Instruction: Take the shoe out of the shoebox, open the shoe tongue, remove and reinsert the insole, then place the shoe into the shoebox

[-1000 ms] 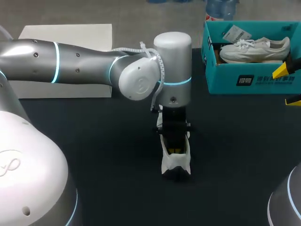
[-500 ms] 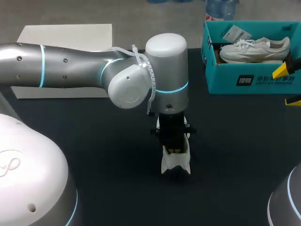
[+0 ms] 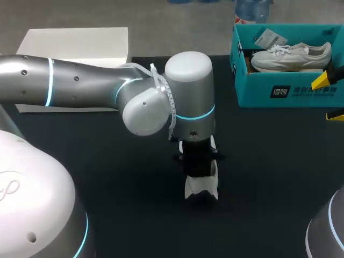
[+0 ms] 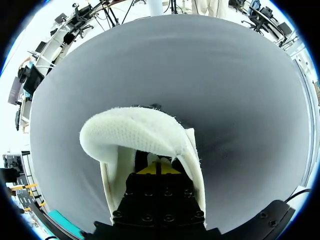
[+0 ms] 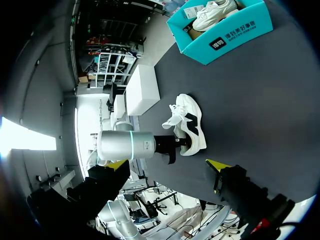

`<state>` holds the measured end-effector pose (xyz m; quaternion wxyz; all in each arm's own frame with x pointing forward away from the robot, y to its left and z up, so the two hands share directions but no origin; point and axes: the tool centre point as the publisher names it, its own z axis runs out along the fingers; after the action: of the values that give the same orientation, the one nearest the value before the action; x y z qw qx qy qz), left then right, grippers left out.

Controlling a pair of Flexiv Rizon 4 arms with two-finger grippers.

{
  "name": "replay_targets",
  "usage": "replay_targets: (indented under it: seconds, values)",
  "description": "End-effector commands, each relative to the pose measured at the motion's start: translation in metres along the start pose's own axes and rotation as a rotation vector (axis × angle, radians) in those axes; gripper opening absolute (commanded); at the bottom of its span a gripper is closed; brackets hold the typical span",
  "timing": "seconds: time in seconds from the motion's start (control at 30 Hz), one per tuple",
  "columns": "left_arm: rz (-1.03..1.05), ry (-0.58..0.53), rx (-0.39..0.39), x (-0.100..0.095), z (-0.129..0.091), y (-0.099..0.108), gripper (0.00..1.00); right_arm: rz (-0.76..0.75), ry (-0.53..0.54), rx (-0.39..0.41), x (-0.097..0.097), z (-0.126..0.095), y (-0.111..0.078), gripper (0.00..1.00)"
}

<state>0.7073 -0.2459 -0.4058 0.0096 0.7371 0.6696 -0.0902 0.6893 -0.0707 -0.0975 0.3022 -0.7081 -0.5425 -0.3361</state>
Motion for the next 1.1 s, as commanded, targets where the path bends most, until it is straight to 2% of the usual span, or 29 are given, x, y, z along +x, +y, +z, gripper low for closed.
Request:
replay_targets:
  seconds: [0.03,0.23,0.4,0.7,0.77,0.8,1.0,1.1]
  values:
    - [0.002,-0.024,-0.018,-0.004,0.006,-0.001,0.00,0.001,-0.002,-0.001,0.000,0.000,0.000,1.00]
    - [-0.006,-0.051,-0.019,-0.005,-0.014,-0.002,0.00,0.001,-0.002,-0.001,0.000,0.000,0.000,1.00]
    - [0.003,-0.038,-0.037,0.000,-0.020,-0.001,0.00,0.001,-0.002,-0.001,0.000,0.000,0.000,1.00]
    - [0.013,-0.005,-0.061,0.001,0.000,0.005,0.00,0.001,-0.002,-0.001,0.000,0.000,0.000,1.00]
    - [0.029,0.010,-0.108,0.000,-0.002,0.005,0.00,0.001,-0.002,-0.001,0.000,0.000,0.000,1.00]
    - [0.029,0.011,-0.114,-0.001,-0.007,0.006,0.00,0.001,-0.002,-0.001,0.000,0.000,0.000,1.00]
    - [0.018,0.015,-0.287,-0.008,-0.040,0.015,0.00,0.001,-0.002,-0.001,0.000,0.000,0.000,1.00]
    - [0.012,0.003,-0.323,-0.011,-0.050,0.021,0.00,0.001,-0.002,-0.001,0.000,0.000,0.000,1.00]
